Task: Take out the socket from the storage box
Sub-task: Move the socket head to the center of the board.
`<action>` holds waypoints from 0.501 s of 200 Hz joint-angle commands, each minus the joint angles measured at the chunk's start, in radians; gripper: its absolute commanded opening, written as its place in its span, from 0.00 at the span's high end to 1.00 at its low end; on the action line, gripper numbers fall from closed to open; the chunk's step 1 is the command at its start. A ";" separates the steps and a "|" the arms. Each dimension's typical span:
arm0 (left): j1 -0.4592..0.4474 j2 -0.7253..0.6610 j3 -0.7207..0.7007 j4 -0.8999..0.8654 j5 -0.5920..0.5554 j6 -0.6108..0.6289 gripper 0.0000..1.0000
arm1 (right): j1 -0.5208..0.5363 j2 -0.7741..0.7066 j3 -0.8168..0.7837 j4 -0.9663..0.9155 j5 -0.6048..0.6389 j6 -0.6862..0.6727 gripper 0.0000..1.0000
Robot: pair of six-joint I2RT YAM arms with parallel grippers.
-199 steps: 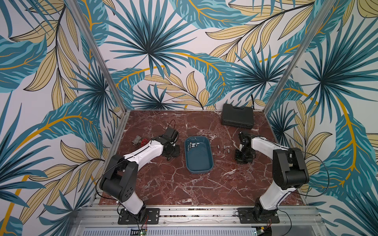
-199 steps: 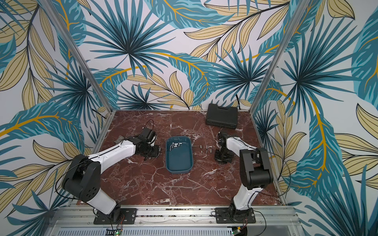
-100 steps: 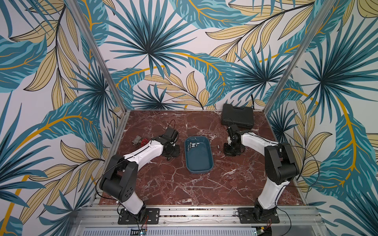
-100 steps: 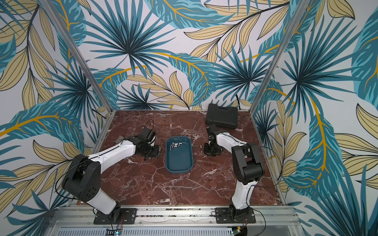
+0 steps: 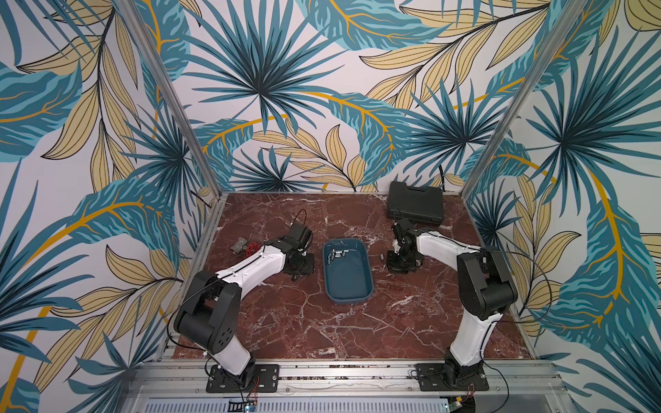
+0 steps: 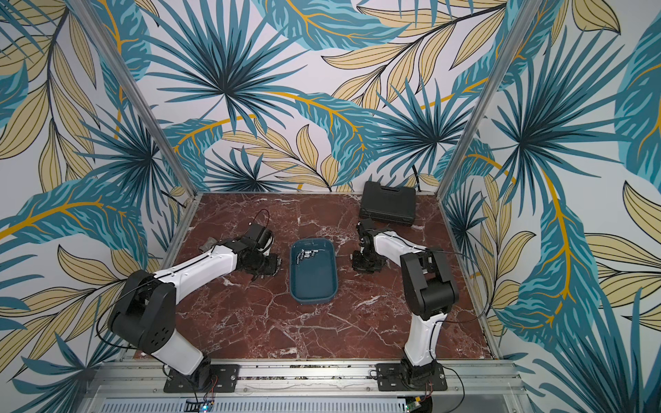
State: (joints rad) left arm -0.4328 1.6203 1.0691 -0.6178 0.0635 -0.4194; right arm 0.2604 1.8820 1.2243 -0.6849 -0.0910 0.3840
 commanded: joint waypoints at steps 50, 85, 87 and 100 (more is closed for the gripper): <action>-0.004 -0.031 0.009 -0.006 -0.011 -0.001 0.72 | 0.007 -0.031 0.018 -0.046 0.016 0.001 0.75; -0.005 -0.035 0.033 -0.019 -0.008 0.006 0.72 | 0.007 -0.071 0.027 -0.074 0.013 0.001 0.75; -0.006 -0.035 0.037 -0.021 -0.005 0.007 0.72 | 0.007 -0.075 0.027 -0.076 0.013 0.001 0.75; -0.008 -0.036 0.054 -0.027 -0.005 0.014 0.71 | 0.008 -0.103 0.027 -0.091 0.016 0.000 0.74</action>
State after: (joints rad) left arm -0.4328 1.6188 1.0710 -0.6239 0.0639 -0.4175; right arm 0.2626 1.8488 1.2343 -0.7185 -0.0860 0.3851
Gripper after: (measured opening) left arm 0.285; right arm 0.254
